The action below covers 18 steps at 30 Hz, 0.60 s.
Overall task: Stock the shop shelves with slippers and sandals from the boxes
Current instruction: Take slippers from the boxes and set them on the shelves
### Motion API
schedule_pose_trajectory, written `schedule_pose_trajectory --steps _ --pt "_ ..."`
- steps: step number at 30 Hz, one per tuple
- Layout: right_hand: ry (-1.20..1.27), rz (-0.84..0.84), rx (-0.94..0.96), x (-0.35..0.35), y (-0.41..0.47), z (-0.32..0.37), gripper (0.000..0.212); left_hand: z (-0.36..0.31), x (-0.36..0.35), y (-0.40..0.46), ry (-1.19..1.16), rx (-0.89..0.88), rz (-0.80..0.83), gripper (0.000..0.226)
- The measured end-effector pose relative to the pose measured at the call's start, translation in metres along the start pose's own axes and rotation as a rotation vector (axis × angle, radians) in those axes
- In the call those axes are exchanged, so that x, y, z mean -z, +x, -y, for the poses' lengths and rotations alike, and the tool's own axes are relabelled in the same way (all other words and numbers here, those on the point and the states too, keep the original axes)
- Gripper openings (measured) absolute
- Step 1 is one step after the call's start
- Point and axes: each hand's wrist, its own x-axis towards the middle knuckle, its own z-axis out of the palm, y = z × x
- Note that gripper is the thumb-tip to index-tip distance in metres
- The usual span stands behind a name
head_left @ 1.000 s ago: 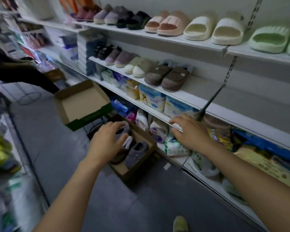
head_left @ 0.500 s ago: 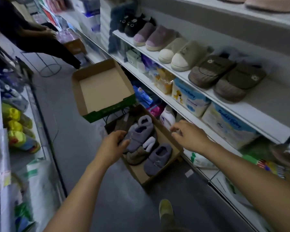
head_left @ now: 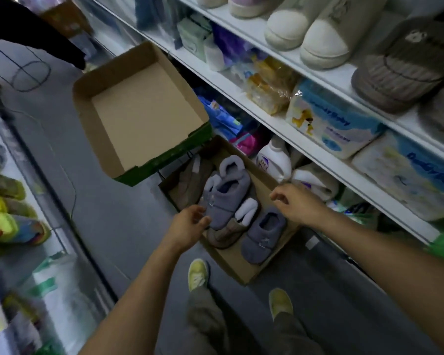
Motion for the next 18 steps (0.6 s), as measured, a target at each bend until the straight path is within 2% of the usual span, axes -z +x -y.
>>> schedule_pose_trajectory --steps 9,15,18 --pt "0.177 0.068 -0.248 -0.097 0.082 0.02 0.017 0.069 0.022 0.122 0.052 -0.01 0.198 0.033" --pt "0.259 0.157 -0.38 -0.168 0.105 0.005 0.027 0.1 -0.005 0.18 0.134 -0.036 0.333 0.027" --pt "0.266 0.198 -0.403 -0.205 0.12 -0.006 0.021 0.118 -0.024 0.206 0.13 0.033 0.356 0.029"
